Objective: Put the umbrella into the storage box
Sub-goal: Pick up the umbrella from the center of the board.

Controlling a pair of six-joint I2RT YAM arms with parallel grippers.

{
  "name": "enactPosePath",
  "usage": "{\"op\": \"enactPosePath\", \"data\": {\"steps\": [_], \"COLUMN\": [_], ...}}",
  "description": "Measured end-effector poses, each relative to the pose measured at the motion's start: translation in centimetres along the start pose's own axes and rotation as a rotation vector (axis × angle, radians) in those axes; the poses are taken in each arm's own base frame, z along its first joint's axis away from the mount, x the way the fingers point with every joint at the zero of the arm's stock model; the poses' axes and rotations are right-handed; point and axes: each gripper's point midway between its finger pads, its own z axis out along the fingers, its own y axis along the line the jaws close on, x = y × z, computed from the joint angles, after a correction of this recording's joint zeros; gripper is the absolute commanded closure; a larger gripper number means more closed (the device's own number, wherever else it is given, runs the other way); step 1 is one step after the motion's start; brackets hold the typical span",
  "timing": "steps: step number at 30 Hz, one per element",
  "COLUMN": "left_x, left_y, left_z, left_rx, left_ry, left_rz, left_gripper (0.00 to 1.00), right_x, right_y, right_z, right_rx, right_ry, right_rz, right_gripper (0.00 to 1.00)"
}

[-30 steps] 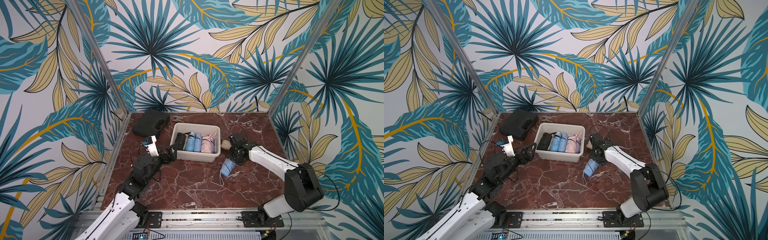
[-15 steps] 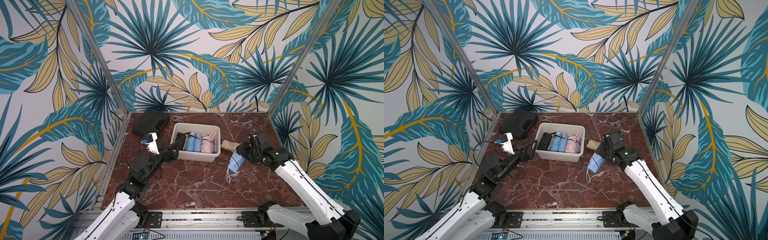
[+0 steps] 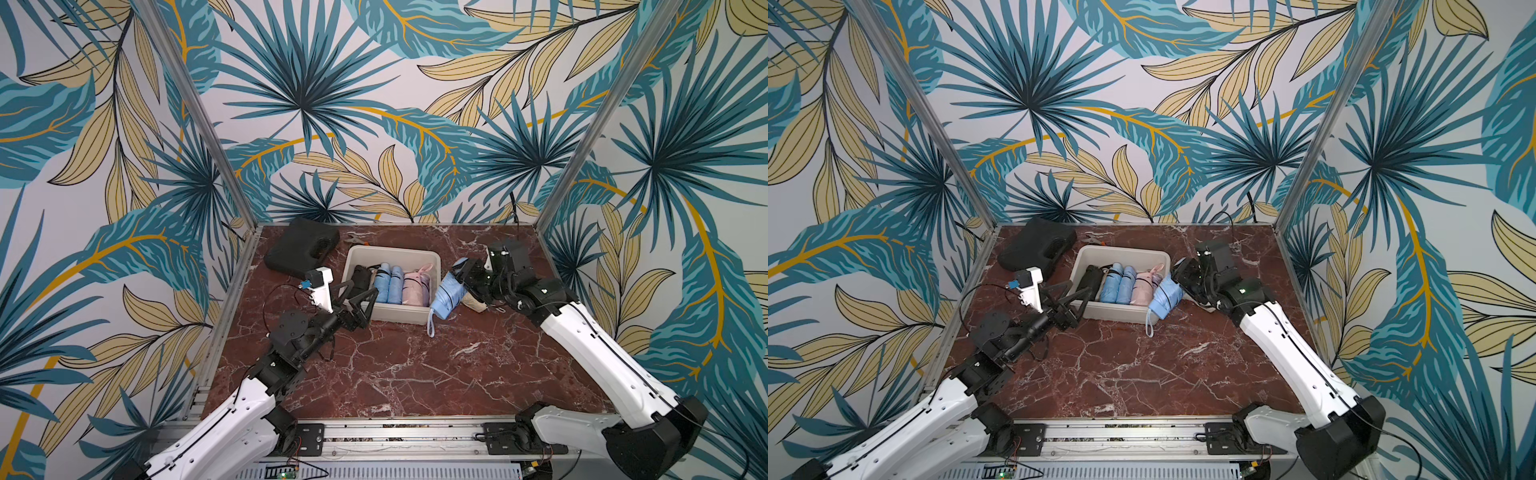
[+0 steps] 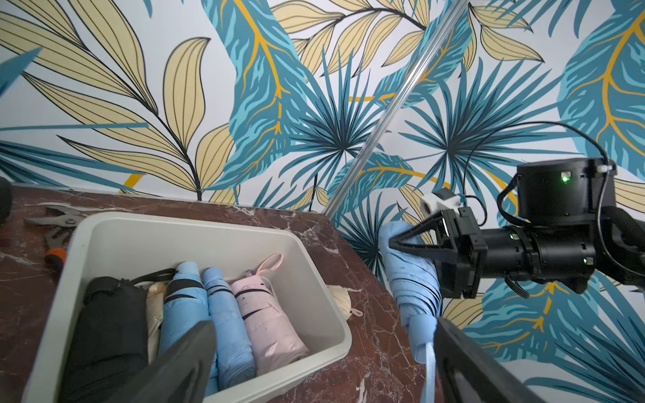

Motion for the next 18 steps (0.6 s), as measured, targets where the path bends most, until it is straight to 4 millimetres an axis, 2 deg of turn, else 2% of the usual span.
{"op": "enactPosePath", "data": {"steps": [8, 12, 16, 18], "left_x": [3.7, 4.2, 4.5, 4.7], "left_y": [-0.6, 0.0, 0.6, 0.8], "left_z": [2.4, 3.2, 3.8, 4.0], "left_rx": [0.018, -0.004, -0.024, -0.030], "left_ry": [0.083, 0.081, 0.075, 0.078], "left_rz": [0.011, 0.011, 0.010, 0.008], "left_gripper": [0.00, 0.00, 0.01, 0.04], "right_x": [2.4, 3.6, 4.6, 5.0], "right_y": [5.1, 7.0, 8.3, 8.9], "right_z": [4.0, 5.3, 5.7, 5.8], "right_rx": [-0.139, -0.190, -0.226, -0.245], "right_ry": [0.029, 0.040, 0.050, 0.053], "right_rz": [0.063, 0.092, 0.115, 0.125], "right_gripper": [0.53, 0.53, 0.53, 0.53]}}
